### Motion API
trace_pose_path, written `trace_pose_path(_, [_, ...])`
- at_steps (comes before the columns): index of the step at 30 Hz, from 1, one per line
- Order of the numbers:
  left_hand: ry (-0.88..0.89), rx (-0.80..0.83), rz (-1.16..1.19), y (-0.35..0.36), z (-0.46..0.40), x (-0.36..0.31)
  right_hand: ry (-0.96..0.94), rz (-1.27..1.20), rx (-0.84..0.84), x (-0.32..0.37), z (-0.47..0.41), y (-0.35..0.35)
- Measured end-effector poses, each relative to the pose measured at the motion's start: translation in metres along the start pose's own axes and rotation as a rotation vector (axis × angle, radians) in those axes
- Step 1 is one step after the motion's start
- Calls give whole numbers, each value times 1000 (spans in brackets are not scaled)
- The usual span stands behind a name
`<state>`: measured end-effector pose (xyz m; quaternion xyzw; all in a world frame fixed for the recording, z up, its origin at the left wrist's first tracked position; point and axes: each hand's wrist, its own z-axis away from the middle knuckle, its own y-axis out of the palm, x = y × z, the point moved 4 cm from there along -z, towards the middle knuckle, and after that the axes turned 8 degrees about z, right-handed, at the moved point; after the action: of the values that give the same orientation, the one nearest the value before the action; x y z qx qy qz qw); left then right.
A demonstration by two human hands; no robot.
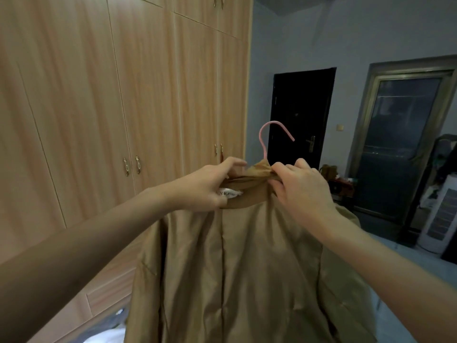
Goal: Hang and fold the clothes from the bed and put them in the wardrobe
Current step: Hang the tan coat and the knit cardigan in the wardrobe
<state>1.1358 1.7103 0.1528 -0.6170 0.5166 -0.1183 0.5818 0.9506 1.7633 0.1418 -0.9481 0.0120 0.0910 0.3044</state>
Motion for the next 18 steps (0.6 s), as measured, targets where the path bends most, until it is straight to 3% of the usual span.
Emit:
trace_pose_path(4, [-93, -57, 158, -10, 0, 3, -29, -58, -75, 5, -2, -5])
trace_pose_path(7, [-78, -106, 77, -19, -6, -7, -61, -16, -129, 12, -9, -11])
trace_pose_path(13, [-89, -72, 4, -25, -7, -18, -51, 34, -101, 16, -15, -13])
trace_pose_path(18, [-159, -105, 67, -25, 0, -13, -52, -62, -19, 29, -24, -15])
